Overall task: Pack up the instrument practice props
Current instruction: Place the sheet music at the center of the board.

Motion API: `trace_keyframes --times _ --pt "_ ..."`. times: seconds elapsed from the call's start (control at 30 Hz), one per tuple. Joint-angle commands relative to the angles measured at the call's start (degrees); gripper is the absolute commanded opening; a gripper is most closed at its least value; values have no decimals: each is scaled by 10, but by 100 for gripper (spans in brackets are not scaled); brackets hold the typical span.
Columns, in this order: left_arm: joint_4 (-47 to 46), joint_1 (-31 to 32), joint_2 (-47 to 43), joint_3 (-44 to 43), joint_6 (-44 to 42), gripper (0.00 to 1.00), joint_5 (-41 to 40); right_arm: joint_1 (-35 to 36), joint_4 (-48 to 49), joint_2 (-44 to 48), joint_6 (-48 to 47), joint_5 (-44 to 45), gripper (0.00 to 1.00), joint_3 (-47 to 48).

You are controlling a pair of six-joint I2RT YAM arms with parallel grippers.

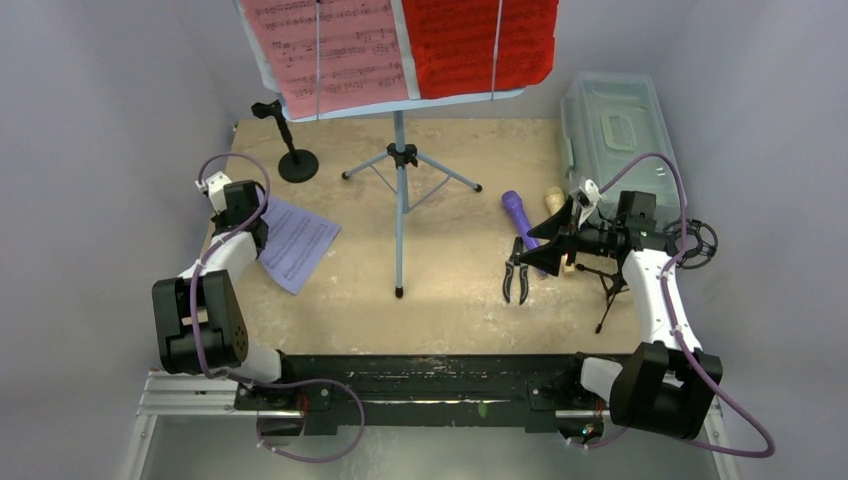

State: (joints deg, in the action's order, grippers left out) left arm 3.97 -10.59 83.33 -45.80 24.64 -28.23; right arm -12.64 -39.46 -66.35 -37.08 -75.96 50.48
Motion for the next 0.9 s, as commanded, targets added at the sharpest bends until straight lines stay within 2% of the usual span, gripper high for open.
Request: trace_keyframes --times 0.0,0.17,0.2,0.33,0.43,0.47,0.5,0.67,0.87 --pt "-10 -17 18 -36 46 5 8 3 -5 5 -10 -4 82 7" --pt "7 -26 41 -55 60 20 17 4 -5 5 -10 -3 81 7" --pt "11 -29 44 -60 62 26 18 3 -5 4 -10 -2 82 7" --pt "49 -32 46 -78 84 64 -17 3 -5 3 -11 -1 82 7" --pt "82 -31 33 -89 105 77 -49 3 -5 1 -11 1 82 7" --pt "89 -31 25 -90 108 78 -51 3 -5 0 -11 49 82 7" --pt "95 -31 17 -90 109 79 -52 4 -5 -1 -11 8 82 7" --pt "120 -31 -35 -75 110 81 -24 3 -5 -3 -13 4 82 7" --pt "101 -31 -123 -29 56 81 81 3 -9 -7 -18 4 82 8"
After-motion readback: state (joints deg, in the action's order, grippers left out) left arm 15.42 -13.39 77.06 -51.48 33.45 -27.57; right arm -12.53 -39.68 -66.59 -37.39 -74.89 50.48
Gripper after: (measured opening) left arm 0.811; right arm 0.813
